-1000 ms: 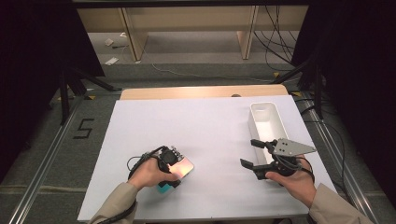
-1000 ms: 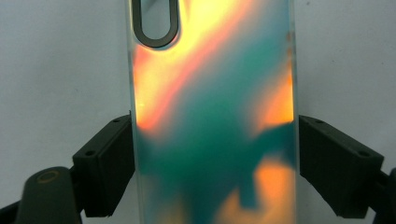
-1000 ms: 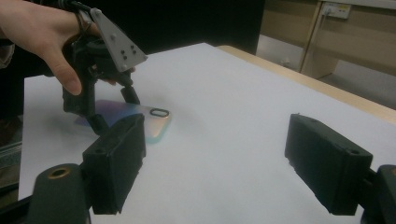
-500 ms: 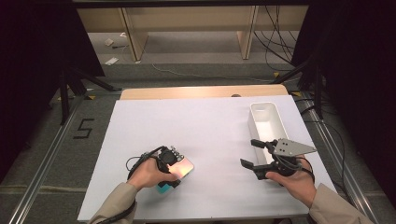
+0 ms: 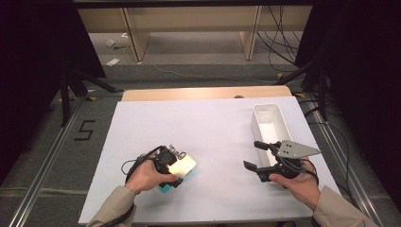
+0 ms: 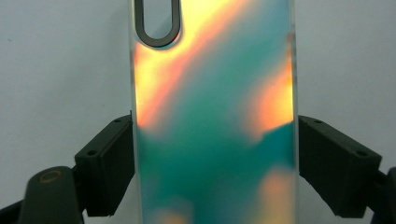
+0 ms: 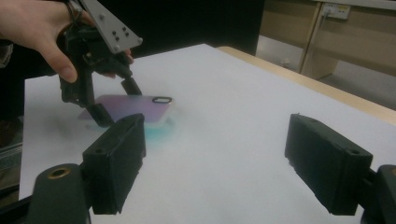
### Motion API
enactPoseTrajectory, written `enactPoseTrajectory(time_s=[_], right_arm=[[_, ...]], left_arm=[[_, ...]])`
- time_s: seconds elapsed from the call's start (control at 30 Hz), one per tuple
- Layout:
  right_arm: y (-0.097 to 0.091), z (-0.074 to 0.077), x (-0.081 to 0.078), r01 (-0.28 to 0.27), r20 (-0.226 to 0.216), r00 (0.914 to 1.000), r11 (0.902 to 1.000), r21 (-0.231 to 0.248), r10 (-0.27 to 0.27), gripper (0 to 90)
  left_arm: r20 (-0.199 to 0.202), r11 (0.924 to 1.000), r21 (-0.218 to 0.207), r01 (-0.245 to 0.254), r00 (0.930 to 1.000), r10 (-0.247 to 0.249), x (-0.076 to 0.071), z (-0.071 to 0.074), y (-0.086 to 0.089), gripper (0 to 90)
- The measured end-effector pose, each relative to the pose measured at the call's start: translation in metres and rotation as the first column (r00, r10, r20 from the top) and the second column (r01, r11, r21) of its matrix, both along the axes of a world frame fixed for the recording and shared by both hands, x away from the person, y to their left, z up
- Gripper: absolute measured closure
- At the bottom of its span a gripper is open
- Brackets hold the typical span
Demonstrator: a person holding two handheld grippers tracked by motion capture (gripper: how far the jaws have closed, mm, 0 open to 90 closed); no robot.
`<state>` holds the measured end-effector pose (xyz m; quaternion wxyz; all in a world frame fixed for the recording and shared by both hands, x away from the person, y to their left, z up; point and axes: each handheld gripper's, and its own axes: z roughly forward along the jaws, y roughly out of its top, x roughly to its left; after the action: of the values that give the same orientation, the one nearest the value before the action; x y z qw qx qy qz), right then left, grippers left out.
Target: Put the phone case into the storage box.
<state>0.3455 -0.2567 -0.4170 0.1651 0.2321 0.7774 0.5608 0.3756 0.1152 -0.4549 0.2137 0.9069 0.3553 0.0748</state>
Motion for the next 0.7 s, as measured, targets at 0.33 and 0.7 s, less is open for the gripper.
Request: enactPoseTrajectory(time_s=[0.33, 0.7], right_arm=[[0.001, 0.001, 0.001, 0.005, -0.001, 1.0, 1.0, 0.001, -0.005, 21.3], [0.005, 0.003, 0.005, 0.017, -0.002, 0.9999, 0.9998, 0.01, -0.017, 21.4]], left_arm=[[0.152, 0.9901, -0.136, -0.033, 0.9869, 0.054, -0.005, 0.013, -0.003, 16.6], [0.28, 0.9695, -0.24, -0.051, 0.9527, 0.119, -0.008, 0.017, -0.007, 16.6]])
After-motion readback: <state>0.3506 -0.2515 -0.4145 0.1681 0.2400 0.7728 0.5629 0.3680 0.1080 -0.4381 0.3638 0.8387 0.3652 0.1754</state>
